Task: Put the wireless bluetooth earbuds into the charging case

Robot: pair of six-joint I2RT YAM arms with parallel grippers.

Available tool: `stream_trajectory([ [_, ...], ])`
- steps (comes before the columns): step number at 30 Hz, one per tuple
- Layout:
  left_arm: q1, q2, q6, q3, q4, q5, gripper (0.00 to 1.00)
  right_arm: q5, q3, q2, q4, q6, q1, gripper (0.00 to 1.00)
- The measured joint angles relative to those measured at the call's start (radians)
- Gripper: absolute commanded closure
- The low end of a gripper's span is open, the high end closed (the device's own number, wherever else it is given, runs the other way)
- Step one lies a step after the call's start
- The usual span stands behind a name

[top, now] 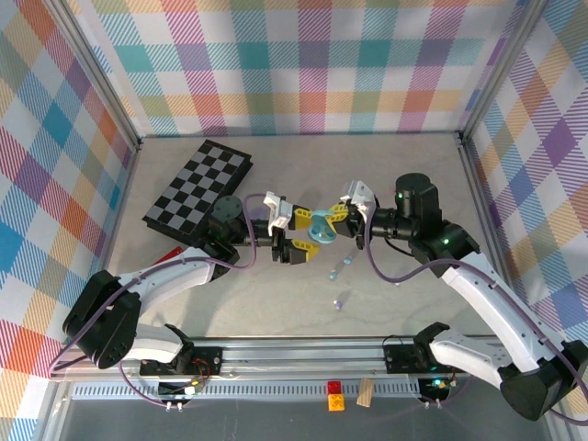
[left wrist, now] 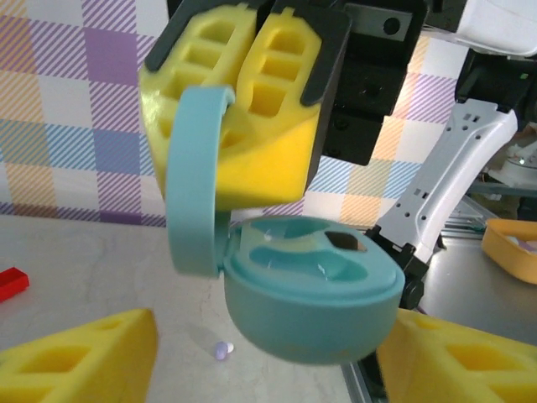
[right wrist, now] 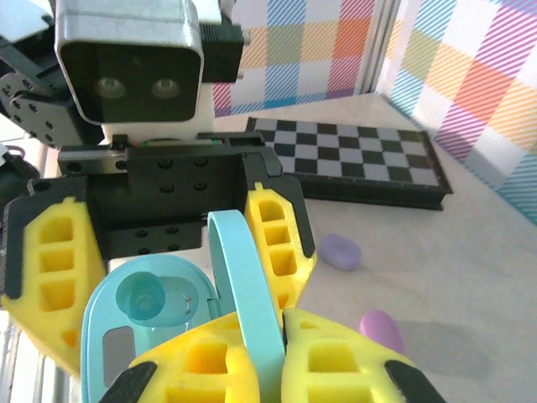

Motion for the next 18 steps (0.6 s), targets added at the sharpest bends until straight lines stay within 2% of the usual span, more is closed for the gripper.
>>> stream_trajectory([
  [3, 0.000, 0.001, -0.011, 0.000, 0.000, -0.014, 0.22, 0.026, -0.008, -0.011, 0.037, 0.002, 0.000, 1.00],
  [9, -0.003, 0.015, -0.026, 0.003, 0.000, -0.023, 0.24, 0.056, -0.026, -0.019, 0.071, 0.003, 0.000, 1.00],
  [18, -0.010, 0.029, -0.056, 0.019, 0.032, -0.030, 0.35, 0.060, -0.032, -0.011, 0.074, -0.001, 0.000, 1.00],
])
